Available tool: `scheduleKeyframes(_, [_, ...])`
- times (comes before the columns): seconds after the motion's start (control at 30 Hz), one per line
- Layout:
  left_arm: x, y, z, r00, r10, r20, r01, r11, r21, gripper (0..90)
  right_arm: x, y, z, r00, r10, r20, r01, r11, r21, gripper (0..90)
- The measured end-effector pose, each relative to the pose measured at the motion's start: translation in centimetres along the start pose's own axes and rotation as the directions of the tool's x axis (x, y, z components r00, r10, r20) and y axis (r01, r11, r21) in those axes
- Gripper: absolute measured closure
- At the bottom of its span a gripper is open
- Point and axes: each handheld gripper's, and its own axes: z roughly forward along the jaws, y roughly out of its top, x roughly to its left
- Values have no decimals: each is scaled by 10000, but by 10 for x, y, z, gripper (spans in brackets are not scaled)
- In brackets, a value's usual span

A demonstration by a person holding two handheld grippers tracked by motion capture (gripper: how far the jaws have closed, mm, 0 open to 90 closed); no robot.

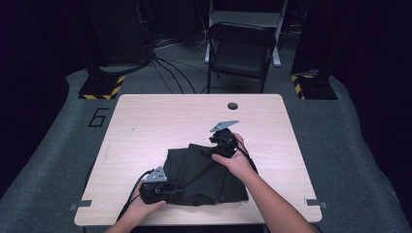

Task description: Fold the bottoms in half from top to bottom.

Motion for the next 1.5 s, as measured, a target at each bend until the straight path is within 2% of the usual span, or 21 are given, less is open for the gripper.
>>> scheduleKeyframes(0.07, [0, 0, 0, 10000, -23, 16, 23, 10000, -38, 634, -1, 0, 5, 9998, 112, -178, -108, 9997, 233, 319])
scheduleKeyframes(0.17, [0, 0, 1, 10000, -48, -19, 48, 10000, -87, 627, -1, -1, 10, 9990, -77, -451, 99, 9988, 480, 360])
scheduleKeyframes(0.2, [0, 0, 1, 10000, -8, 8, 8, 10000, -57, 626, 0, -1, 9, 9980, -80, -620, 117, 9982, 586, 384])
scheduleKeyframes(0.23, [0, 0, 1, 10000, 22, -30, -22, 10000, -66, 621, 2, -2, 8, 9965, 141, -825, -82, 9975, 706, 403])
scheduleKeyframes(0.3, [0, 0, 1, 10000, -3, 12, 3, 10000, -42, 615, 2, -3, 5, 9947, 33, -1032, 47, 9971, 766, 435])
scheduleKeyframes(0.43, [-1, 1, -1, 9998, -136, 147, 137, 9998, -112, 586, 5, -10, -10, 9896, 11, -1437, 93, 9974, 715, 483])
scheduleKeyframes(0.6, [-1, 6, -11, 9999, 12, 123, -10, 9998, -192, 533, 6, -32, -38, 9839, -192, -1779, 256, 9991, 336, 501])
scheduleKeyframes(0.7, [-1, 10, -20, 9998, -174, 134, 179, 9988, -448, 519, 9, -49, -54, 9832, -98, -1825, 143, 9996, 232, 496])
scheduleKeyframes(0.8, [0, 13, -30, 9995, -214, 244, 229, 9979, -604, 507, 13, -69, -68, 9836, -254, -1788, 272, 9996, 72, 482])
scheduleKeyframes(0.97, [2, 17, -36, 9994, -231, 247, 251, 9963, -819, 502, 18, -98, -92, 9857, -261, -1663, 257, 9997, -45, 479])
scheduleKeyframes(1.03, [3, 19, -35, 9995, -290, 158, 302, 9957, -876, 499, 18, -105, -101, 9865, -234, -1621, 215, 9997, -140, 481])
scheduleKeyframes(1.07, [4, 19, -35, 9997, -166, 188, 181, 9962, -855, 497, 18, -107, -105, 9868, -251, -1599, 216, 9995, -240, 483])
scheduleKeyframes(1.17, [6, 22, -32, 9996, -267, 83, 274, 9945, -1008, 496, 17, -108, -115, 9900, -257, -1385, 183, 9984, -541, 492])
scheduleKeyframes(1.23, [7, 24, -31, 9995, -280, 151, 294, 9947, -985, 495, 18, -104, -117, 9893, -105, -1458, -18, 9965, -837, 498])
scheduleKeyframes(1.33, [9, 27, -27, 9998, -168, -113, 156, 9951, -981, 487, 24, -95, -110, 9904, -218, -1367, 73, 9944, -1058, 499])
scheduleKeyframes(1.4, [10, 28, -24, 9994, -80, -349, 50, 9962, -867, 475, 29, -91, -101, 9925, -144, -1210, 32, 9958, -919, 497])
scheduleKeyframes(1.5, [14, 26, -21, 9982, -102, -599, 62, 9977, -678, 469, 35, -91, -82, 9911, -270, -1303, 210, 9986, -478, 498])
